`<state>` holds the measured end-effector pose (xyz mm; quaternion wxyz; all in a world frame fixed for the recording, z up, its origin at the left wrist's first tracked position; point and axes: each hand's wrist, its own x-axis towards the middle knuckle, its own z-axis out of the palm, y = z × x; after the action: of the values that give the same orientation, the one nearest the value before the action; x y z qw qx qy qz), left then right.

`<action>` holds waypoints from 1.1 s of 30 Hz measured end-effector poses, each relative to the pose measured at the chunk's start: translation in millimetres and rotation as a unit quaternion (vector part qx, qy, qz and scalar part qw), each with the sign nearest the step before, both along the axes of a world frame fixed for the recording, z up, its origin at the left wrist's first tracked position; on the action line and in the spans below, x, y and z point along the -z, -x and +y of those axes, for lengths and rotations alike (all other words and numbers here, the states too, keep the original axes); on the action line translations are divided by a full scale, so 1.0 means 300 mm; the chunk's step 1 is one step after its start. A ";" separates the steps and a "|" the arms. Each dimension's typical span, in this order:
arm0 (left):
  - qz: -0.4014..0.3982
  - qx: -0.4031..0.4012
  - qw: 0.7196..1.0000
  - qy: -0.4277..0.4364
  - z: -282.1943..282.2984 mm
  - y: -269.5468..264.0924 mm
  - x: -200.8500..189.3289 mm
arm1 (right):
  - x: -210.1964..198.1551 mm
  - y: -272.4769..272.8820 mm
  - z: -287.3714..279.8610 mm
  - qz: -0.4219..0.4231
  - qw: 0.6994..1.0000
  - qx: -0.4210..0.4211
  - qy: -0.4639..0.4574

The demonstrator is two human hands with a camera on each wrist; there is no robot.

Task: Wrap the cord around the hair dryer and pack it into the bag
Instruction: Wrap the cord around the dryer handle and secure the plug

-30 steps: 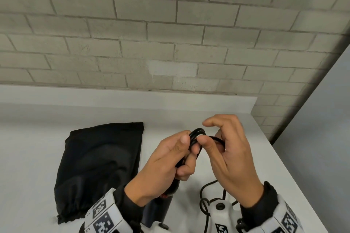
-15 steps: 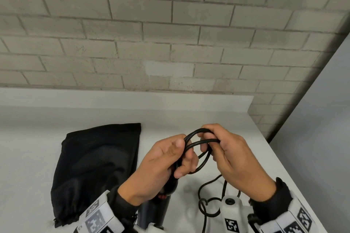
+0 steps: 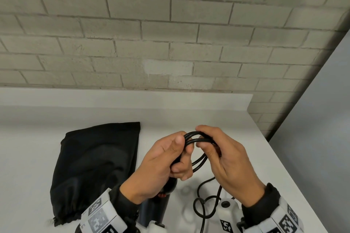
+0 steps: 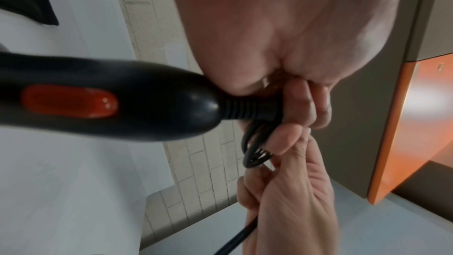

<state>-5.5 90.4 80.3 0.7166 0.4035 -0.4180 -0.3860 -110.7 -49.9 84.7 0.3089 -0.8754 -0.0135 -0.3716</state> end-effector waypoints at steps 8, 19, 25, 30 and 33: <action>-0.002 0.001 1.000 -0.020 -0.003 0.011 -0.005 | 0.032 -0.004 0.028 0.004 0.997 0.074 0.018; -0.019 -0.015 0.999 -0.023 0.004 0.009 -0.011 | -0.006 0.026 -0.007 -0.006 1.000 0.018 0.013; -0.052 -0.010 0.998 -0.035 -0.004 0.019 -0.009 | -0.011 0.019 -0.012 -0.049 0.997 0.048 0.025; -0.056 0.009 0.998 -0.022 -0.008 0.023 -0.001 | 0.005 0.015 0.022 -0.084 0.993 0.074 -0.044; -0.054 0.013 0.998 -0.018 -0.010 0.024 0.001 | 0.002 0.012 0.040 -0.097 0.989 0.077 -0.078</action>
<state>-12.8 87.2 80.0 0.6807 0.4310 -0.4543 -0.3803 -114.3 -38.0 84.0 0.3441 -0.8067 0.0532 -0.4776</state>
